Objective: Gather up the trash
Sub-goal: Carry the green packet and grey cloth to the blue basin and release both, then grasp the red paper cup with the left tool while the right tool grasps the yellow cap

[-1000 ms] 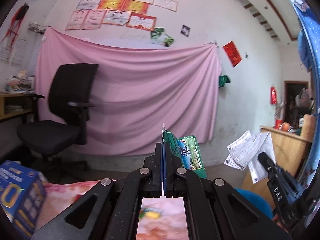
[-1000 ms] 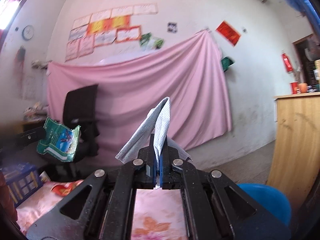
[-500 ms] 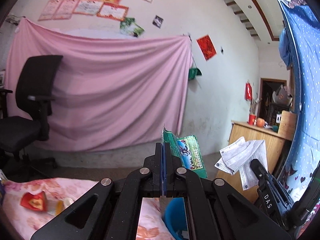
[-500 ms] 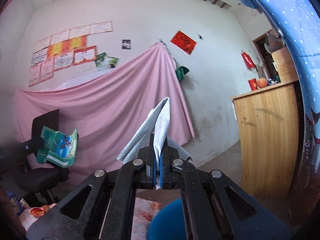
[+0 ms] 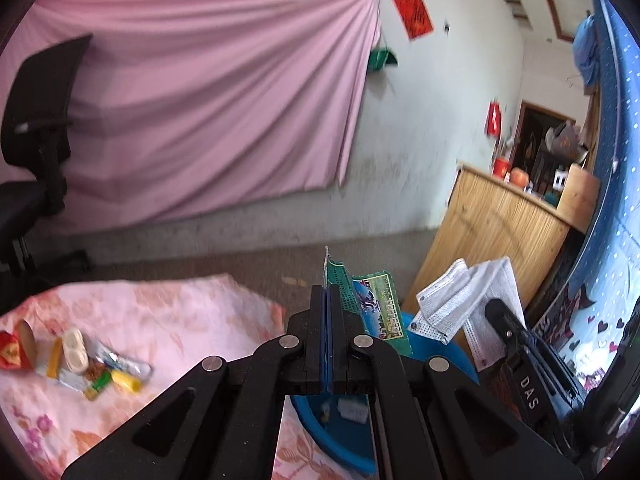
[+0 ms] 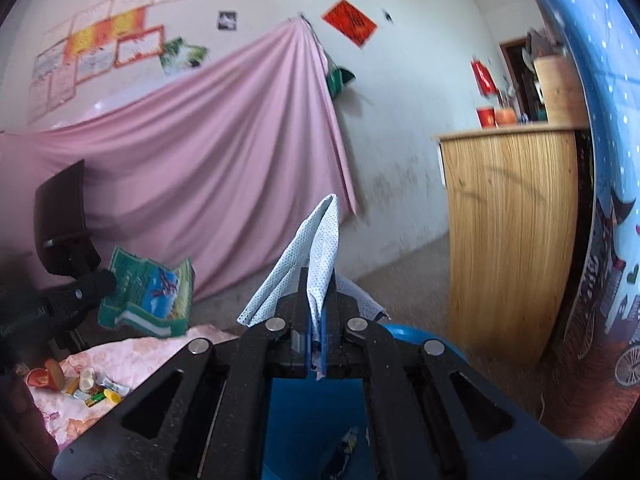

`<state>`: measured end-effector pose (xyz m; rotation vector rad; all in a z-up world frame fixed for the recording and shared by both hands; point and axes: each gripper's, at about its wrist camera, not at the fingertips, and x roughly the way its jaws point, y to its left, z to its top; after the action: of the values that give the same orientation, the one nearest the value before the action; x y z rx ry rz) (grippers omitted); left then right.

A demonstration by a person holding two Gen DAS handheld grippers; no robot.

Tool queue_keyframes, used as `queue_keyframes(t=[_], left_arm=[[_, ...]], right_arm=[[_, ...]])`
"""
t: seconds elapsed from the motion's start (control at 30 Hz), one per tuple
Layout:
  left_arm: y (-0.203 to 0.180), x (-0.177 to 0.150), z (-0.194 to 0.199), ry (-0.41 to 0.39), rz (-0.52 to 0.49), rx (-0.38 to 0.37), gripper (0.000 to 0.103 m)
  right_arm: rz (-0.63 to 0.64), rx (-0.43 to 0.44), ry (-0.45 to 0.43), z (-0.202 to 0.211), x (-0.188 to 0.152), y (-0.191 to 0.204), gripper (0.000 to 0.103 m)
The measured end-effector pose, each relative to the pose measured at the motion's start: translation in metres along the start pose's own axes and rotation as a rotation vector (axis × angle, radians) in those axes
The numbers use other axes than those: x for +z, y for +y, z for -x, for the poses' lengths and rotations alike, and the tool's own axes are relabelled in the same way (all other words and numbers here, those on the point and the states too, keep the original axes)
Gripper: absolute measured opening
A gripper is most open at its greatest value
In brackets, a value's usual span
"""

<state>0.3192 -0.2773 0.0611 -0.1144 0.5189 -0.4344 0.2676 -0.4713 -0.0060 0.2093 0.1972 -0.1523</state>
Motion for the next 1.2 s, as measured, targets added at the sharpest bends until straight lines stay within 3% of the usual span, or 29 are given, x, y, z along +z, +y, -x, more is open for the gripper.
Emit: queue_keyframes(t=[0.23, 0.47, 0.67, 0.83, 1.0, 1.2], left_arm=[[-0.009, -0.014, -0.025, 0.112, -0.018, -0.017, 0.0], [-0.008, -0.026, -0.033, 0.17, -0.033, -0.03, 0.001], [-0.006, -0.025, -0.035, 0.184, -0.023, -0.052, 0.008], [0.003, -0.021, -0.023, 0.136, -0.007, -0.047, 0.029], [0.024, -0.015, 0.001, 0.048, 0.03, -0.01, 0.034], [0.054, -0.012, 0.039, -0.072, 0.036, 0.064, 0.05]], right_arm=[[-0.047, -0.015, 0.108, -0.02, -0.009, -0.013, 0.036], [-0.066, -0.001, 0.143, -0.025, -0.013, -0.018, 0.038], [-0.075, -0.006, 0.165, -0.029, -0.014, -0.02, 0.05], [-0.076, -0.005, 0.165, -0.03, -0.014, -0.02, 0.06], [-0.058, 0.006, 0.134, -0.025, -0.011, -0.012, 0.078], [-0.033, 0.035, 0.045, -0.012, -0.001, 0.003, 0.099]])
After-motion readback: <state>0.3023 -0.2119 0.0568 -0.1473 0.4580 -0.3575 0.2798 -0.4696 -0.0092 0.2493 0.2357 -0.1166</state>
